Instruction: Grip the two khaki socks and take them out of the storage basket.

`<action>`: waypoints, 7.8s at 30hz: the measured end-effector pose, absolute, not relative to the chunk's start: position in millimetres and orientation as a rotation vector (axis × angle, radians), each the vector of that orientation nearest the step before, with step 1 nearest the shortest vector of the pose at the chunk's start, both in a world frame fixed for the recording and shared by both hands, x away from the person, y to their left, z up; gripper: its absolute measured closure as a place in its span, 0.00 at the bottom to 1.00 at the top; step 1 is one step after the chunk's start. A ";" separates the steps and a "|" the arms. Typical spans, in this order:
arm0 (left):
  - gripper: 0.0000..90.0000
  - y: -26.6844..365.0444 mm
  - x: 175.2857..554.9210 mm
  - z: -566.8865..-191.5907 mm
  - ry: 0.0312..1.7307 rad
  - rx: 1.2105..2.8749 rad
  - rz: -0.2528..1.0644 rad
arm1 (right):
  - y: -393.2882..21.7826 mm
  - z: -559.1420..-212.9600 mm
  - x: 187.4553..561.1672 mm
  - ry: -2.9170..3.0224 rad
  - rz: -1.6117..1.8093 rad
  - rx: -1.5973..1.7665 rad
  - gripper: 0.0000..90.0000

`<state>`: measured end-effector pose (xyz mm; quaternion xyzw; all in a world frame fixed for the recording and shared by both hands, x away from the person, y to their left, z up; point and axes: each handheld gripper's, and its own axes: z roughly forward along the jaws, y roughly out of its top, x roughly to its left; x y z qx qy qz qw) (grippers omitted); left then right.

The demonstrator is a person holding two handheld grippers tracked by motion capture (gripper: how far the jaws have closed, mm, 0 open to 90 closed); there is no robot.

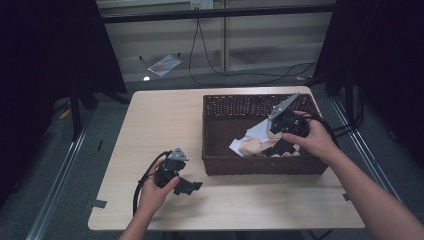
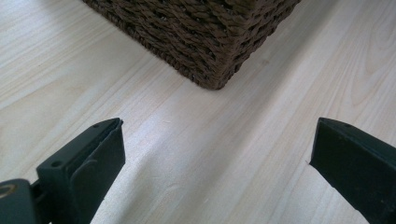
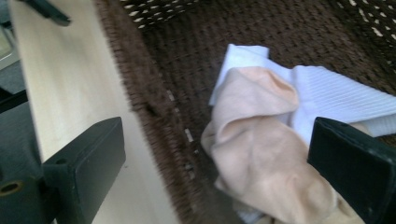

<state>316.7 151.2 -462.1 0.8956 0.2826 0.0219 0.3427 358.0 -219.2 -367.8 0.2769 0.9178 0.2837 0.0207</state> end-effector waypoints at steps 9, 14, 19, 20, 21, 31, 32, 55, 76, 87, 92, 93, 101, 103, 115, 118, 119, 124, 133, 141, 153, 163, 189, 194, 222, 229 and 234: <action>0.03 152.1 316.8 -462.1 0.745 2.326 0.062 | -211.9 -386.1 373.8 2.811 0.797 0.915 0.13; 0.03 152.3 317.1 -462.4 0.747 2.325 0.061 | -210.2 -395.7 378.4 2.814 0.781 0.979 0.29; 0.03 153.3 317.9 -462.1 0.743 2.329 0.062 | -209.2 -405.4 380.9 2.839 0.743 1.027 0.48; 0.03 153.4 318.1 -462.0 0.743 2.330 0.062 | -208.7 -406.8 381.2 2.841 0.737 1.028 0.51; 0.03 153.4 318.1 -462.0 0.743 2.330 0.062 | -208.7 -406.8 381.2 2.841 0.737 1.028 0.51; 0.03 154.3 317.3 -461.2 0.750 2.318 0.068 | -207.0 -406.6 379.8 2.908 0.733 1.001 0.99; 0.03 153.8 316.9 -461.2 0.749 2.321 0.070 | -207.7 -404.5 379.5 2.914 0.732 1.003 0.99; 0.03 152.6 317.0 -461.7 0.743 2.328 0.068 | -244.6 -328.1 375.1 2.881 0.889 1.036 0.99; 0.03 151.6 316.8 -462.4 0.737 2.321 0.058 | -263.1 -275.0 363.2 2.888 0.948 0.982 0.99; 0.03 152.1 317.0 -462.2 0.733 2.327 0.057 | -267.0 -258.9 348.9 2.897 1.017 0.909 0.99; 0.03 151.8 316.9 -462.2 0.731 2.330 0.057 | -267.8 -257.0 341.6 2.908 1.052 0.869 0.99; 0.03 151.7 316.8 -462.1 0.731 2.329 0.056 | -267.7 -256.9 340.1 2.910 1.054 0.861 0.99; 0.03 151.6 316.0 -461.9 0.734 2.328 0.062 | -267.0 -260.9 330.1 2.933 1.050 0.818 0.99; 0.03 151.6 316.4 -462.2 0.732 2.329 0.059 | -267.7 -261.4 326.9 2.930 1.084 0.786 0.99; 0.03 151.7 317.1 -462.2 0.722 2.347 0.060 | -262.3 -263.1 316.5 2.962 1.098 0.732 0.99; 0.03 151.3 316.8 -462.3 0.723 2.347 0.062 | -258.7 -265.5 313.9 2.982 1.098 0.708 0.99; 0.03 151.3 316.8 -462.3 0.723 2.347 0.062 | -258.7 -265.5 313.9 2.982 1.098 0.708 0.99; 0.03 150.4 316.6 -463.0 0.731 2.337 0.060 | -253.2 -270.4 309.1 2.992 1.103 0.673 0.99; 0.03 151.1 317.2 -462.6 0.723 2.348 0.064 | -244.2 -285.4 304.2 3.017 1.100 0.632 0.98; 0.03 150.9 316.3 -462.8 0.737 2.335 0.059 | -229.9 -309.6 299.5 3.052 1.046 0.600 0.98; 0.03 152.3 316.4 -462.1 0.737 2.327 0.053 | -208.5 -356.3 298.2 3.134 0.906 0.578 0.85; 0.03 151.8 316.5 -462.5 0.735 2.339 0.054 | -215.1 -340.1 304.8 3.070 0.860 0.663 0.38; 0.03 155.0 317.3 -461.3 0.732 2.330 0.057 | -233.8 -373.3 382.6 2.882 0.597 0.969 0.12; 0.03 154.9 317.2 -461.5 0.742 2.322 0.056 | -234.8 -388.6 390.9 2.867 0.587 1.029 0.14; 0.03 153.7 319.5 -463.7 0.745 2.337 0.056 | -224.9 -423.9 399.2 2.861 0.610 1.026 0.13; 0.03 154.8 321.1 -463.7 0.732 2.352 0.054 | -219.5 -430.9 403.7 2.890 0.626 1.027 0.16; 0.03 154.2 320.8 -464.5 0.746 2.338 0.054 | -217.3 -437.4 406.5 2.924 0.595 0.995 0.17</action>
